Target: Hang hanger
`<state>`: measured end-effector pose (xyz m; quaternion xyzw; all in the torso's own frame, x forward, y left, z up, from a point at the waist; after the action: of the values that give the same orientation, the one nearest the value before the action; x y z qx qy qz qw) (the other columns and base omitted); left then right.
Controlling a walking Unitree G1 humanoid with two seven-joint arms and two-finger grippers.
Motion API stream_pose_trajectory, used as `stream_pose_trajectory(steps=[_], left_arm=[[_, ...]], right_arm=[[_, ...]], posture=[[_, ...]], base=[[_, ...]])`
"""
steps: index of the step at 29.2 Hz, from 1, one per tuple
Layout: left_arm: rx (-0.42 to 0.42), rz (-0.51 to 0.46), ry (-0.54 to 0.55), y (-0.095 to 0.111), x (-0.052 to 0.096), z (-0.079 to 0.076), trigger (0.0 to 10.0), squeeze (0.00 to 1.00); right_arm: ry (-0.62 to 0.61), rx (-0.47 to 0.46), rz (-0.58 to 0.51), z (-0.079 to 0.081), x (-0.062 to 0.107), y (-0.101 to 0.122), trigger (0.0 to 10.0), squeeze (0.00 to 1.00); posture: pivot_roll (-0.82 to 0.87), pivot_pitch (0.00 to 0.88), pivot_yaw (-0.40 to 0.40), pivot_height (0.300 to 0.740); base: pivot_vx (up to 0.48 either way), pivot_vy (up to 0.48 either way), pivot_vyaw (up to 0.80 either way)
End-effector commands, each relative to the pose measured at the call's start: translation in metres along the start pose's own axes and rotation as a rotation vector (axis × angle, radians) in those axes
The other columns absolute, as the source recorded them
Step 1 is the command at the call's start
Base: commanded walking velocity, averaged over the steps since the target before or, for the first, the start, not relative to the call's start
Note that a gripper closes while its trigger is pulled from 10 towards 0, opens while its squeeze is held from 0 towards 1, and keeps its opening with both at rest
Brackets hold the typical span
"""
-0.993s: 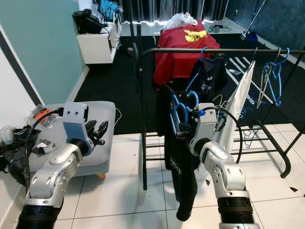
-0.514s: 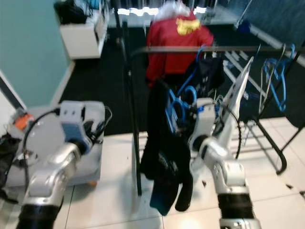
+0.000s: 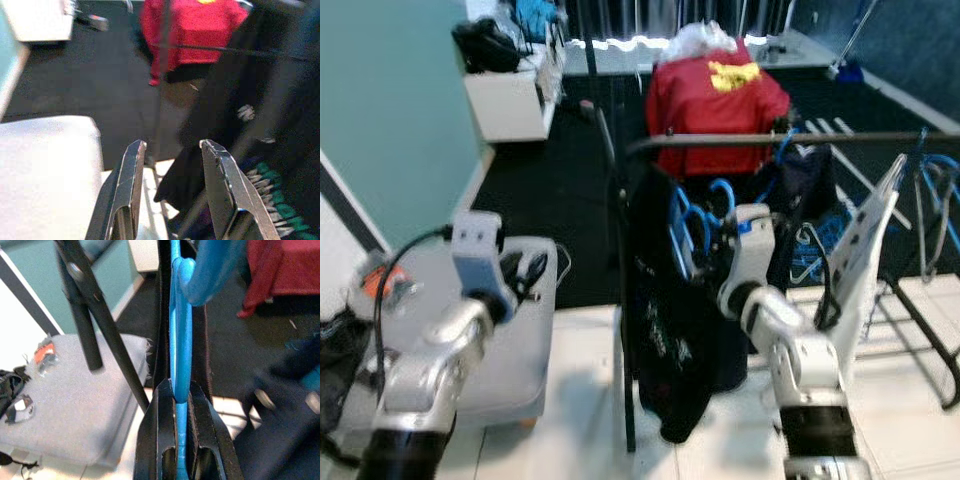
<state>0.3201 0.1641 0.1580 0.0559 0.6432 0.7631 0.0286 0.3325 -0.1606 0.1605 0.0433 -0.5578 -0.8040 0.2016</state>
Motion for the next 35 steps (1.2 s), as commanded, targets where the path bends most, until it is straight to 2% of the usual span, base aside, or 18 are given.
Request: stream_pose_trajectory(steps=[1, 7, 9, 10, 11, 14, 15, 21, 22, 24, 25, 28, 29, 31, 32, 33, 35], left_arm=[[-0.005, 0.009, 0.012, -0.003, 0.002, 0.004, 10.0, 0.00], [-0.011, 0.010, 0.011, -0.003, 0.001, 0.003, 10.0, 0.00], [-0.012, 0.010, 0.010, -0.003, 0.001, 0.002, 10.0, 0.00], [-0.013, 0.012, 0.007, -0.003, 0.001, 0.002, 10.0, 0.00], [-0.013, 0.012, 0.007, -0.003, 0.001, 0.002, 10.0, 0.00], [-0.016, 0.015, 0.002, -0.004, 0.002, 0.001, 10.0, 0.00], [-0.016, 0.015, 0.002, -0.004, 0.002, 0.001, 10.0, 0.00], [-0.015, 0.013, -0.006, -0.004, 0.001, 0.000, 10.0, 0.00], [-0.015, 0.013, -0.006, -0.004, 0.001, 0.000, 10.0, 0.00], [-0.015, 0.014, -0.010, -0.004, 0.001, -0.001, 10.0, 0.00], [-0.015, 0.014, -0.010, -0.004, 0.001, -0.001, 10.0, 0.00], [-0.016, 0.014, -0.016, -0.004, 0.001, -0.003, 10.0, 0.00], [-0.016, 0.014, -0.016, -0.004, 0.001, -0.003, 10.0, 0.00], [-0.017, 0.014, -0.019, -0.004, 0.001, -0.003, 10.0, 0.00], [-0.017, 0.014, -0.019, -0.004, 0.001, -0.003, 10.0, 0.00], [-0.018, 0.015, -0.023, -0.005, 0.001, -0.004, 10.0, 0.00], [-0.018, 0.015, -0.025, -0.005, 0.001, -0.004, 10.0, 0.00]], right_arm=[[0.024, -0.002, -0.023, 0.005, 0.000, 0.003, 10.0, 0.00], [-0.012, 0.000, -0.040, -0.001, 0.001, 0.007, 10.0, 0.00], [-0.111, 0.000, -0.085, -0.015, 0.003, 0.015, 10.0, 0.00], [-0.218, -0.006, -0.126, -0.031, 0.007, 0.022, 10.0, 0.00], [-0.218, -0.006, -0.126, -0.031, 0.007, 0.022, 10.0, 0.00], [-0.398, -0.017, -0.200, -0.061, 0.019, 0.034, 10.0, 0.00], [-0.398, -0.017, -0.200, -0.061, 0.019, 0.034, 10.0, 0.00], [-0.584, -0.004, -0.305, -0.098, 0.044, 0.060, 10.0, 0.00], [-0.584, -0.004, -0.305, -0.098, 0.044, 0.060, 10.0, 0.00], [-0.649, 0.008, -0.333, -0.113, 0.056, 0.069, 10.0, 0.00], [-0.649, 0.008, -0.333, -0.113, 0.056, 0.069, 10.0, 0.00], [-0.755, 0.044, -0.373, -0.137, 0.080, 0.084, 10.0, 0.00], [-0.755, 0.044, -0.373, -0.137, 0.080, 0.084, 10.0, 0.00], [-0.820, 0.060, -0.402, -0.152, 0.096, 0.094, 10.0, 0.00], [-0.820, 0.060, -0.402, -0.152, 0.096, 0.094, 10.0, 0.00], [-0.852, 0.068, -0.418, -0.159, 0.104, 0.099, 10.0, 0.00], [-0.860, 0.070, -0.421, -0.160, 0.106, 0.101, 10.0, 0.00]], posture=[[-0.02, 0.005, -0.009, 0.740], [-0.02, 0.007, -0.008, 0.740], [-0.02, 0.012, -0.006, 0.740], [-0.02, 0.015, -0.006, 0.740], [-0.02, 0.015, -0.006, 0.740], [-0.02, 0.019, -0.004, 0.740], [-0.02, 0.019, -0.004, 0.740], [-0.03, 0.023, -0.005, 0.740], [-0.03, 0.023, -0.005, 0.740], [-0.03, 0.023, -0.005, 0.740], [-0.03, 0.023, -0.005, 0.740], [-0.03, 0.025, -0.006, 0.740], [-0.03, 0.025, -0.006, 0.740], [-0.03, 0.026, -0.004, 0.740], [-0.03, 0.026, -0.004, 0.740], [-0.03, 0.027, 0.000, 0.740], [-0.03, 0.027, 0.000, 0.740]], base=[[0.386, 0.000, 0.00], [0.158, 0.000, 0.00], [0.000, 0.000, 0.00], [0.000, 0.000, 0.00], [0.000, 0.000, 0.00], [0.000, 0.000, 0.00], [0.000, 0.000, 0.00], [0.000, 0.000, 0.00], [0.000, 0.000, 0.00], [0.000, 0.000, 0.00], [0.000, 0.000, 0.00], [0.000, 0.000, 0.00], [0.000, 0.000, 0.00], [0.000, 0.000, 0.00], [0.000, 0.000, 0.00], [0.000, 0.000, 0.00], [0.000, 0.000, 0.00]])
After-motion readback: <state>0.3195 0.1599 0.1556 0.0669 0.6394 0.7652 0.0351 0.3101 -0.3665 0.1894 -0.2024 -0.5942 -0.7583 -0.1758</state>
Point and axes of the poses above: a point about 5 cm out from each wrist's last joint towards the gripper, its own x axis pointing back from the gripper into the wrist, its own y axis along the axis of the wrist's last joint, z = x × y, the point moved 1 cm from there along -x, pointing out of the wrist towards the gripper, and after that the axes turned 12 degrees about -x, right-handed, at the moved point
